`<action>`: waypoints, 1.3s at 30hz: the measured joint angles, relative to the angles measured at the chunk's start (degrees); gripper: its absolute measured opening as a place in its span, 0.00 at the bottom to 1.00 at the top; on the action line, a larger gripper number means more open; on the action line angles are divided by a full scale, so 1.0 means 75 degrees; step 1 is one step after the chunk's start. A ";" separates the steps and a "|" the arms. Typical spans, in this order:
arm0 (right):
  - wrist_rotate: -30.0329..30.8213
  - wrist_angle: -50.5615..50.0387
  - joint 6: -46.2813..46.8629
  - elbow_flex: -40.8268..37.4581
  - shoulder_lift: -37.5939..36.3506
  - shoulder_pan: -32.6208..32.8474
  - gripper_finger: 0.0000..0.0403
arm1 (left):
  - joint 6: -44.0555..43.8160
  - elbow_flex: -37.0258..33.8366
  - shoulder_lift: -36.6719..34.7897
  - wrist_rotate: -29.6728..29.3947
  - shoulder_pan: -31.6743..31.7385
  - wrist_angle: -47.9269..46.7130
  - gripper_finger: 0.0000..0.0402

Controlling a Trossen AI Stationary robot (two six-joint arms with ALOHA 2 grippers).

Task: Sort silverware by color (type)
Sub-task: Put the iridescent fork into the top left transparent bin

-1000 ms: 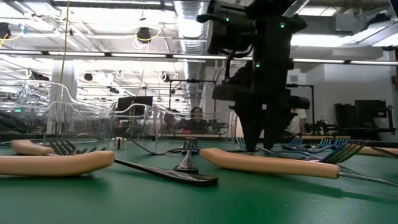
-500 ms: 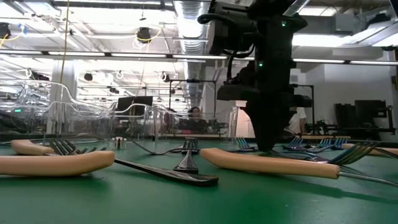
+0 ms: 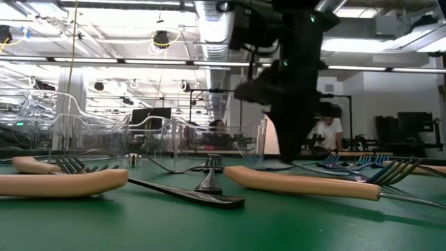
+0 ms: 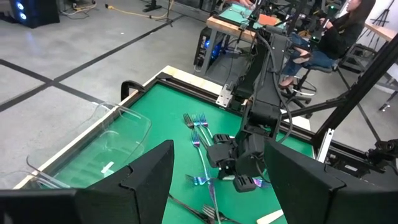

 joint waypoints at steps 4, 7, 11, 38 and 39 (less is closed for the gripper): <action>0.0020 0.0011 -0.0182 0.0319 -0.0009 0.0003 0.01 | -0.0104 0.0000 0.0000 0.0000 -0.0002 0.0000 0.58; 0.0140 0.0002 -0.0223 0.0478 -0.0009 0.0003 0.00 | -0.0185 0.0000 0.0000 0.0003 -0.0003 -0.0001 0.58; 0.0169 -0.0055 -0.0366 0.0786 -0.0010 0.0017 0.00 | -0.0188 0.0000 0.0000 0.0003 -0.0003 -0.0001 0.58; 0.0786 0.3794 -0.2042 0.1341 -0.0026 -0.0806 0.00 | -0.0485 0.0000 0.0000 0.0005 0.0000 0.0000 0.58; 0.0778 0.3988 -0.2157 0.1341 -0.0026 -0.0887 0.00 | -0.0439 0.0000 0.0000 -0.0006 -0.0003 0.0000 0.58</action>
